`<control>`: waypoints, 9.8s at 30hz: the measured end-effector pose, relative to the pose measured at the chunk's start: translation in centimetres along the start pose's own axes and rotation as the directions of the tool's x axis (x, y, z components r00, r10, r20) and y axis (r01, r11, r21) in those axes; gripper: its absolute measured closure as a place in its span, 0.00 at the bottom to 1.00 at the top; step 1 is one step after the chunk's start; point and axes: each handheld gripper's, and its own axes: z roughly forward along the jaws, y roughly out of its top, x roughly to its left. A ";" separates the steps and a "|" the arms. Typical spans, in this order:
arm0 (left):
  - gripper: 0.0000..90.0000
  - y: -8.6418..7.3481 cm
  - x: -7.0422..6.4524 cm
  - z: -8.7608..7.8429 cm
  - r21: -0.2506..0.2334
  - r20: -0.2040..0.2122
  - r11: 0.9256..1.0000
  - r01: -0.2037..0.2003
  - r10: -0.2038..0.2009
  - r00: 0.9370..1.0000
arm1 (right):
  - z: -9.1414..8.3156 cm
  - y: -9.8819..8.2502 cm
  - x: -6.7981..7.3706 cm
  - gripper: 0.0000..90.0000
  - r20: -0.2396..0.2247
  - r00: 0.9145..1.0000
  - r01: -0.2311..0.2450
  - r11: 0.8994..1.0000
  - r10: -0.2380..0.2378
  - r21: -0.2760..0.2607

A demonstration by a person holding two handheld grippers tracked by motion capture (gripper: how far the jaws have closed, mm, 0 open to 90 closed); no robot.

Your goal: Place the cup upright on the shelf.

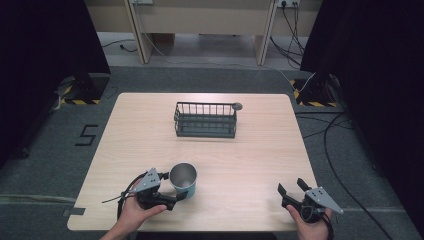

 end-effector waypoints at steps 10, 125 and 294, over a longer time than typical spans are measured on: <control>0.16 -0.1 0.3 1.5 -0.011 0.018 1.000 0.000 0.000 1.000 | 0.0 0.0 0.0 0.26 -0.002 1.000 0.002 1.000 -0.002 -0.001; 0.18 13.9 8.6 7.7 -0.148 -0.144 0.988 -0.040 0.019 0.989 | 0.0 0.0 -0.1 0.27 -0.012 1.000 -0.007 1.000 0.007 -0.004; 0.16 11.6 12.2 8.6 -0.102 -0.318 0.994 0.041 -0.072 0.945 | 0.1 0.0 0.3 0.26 -0.050 0.999 -0.014 1.000 0.014 0.005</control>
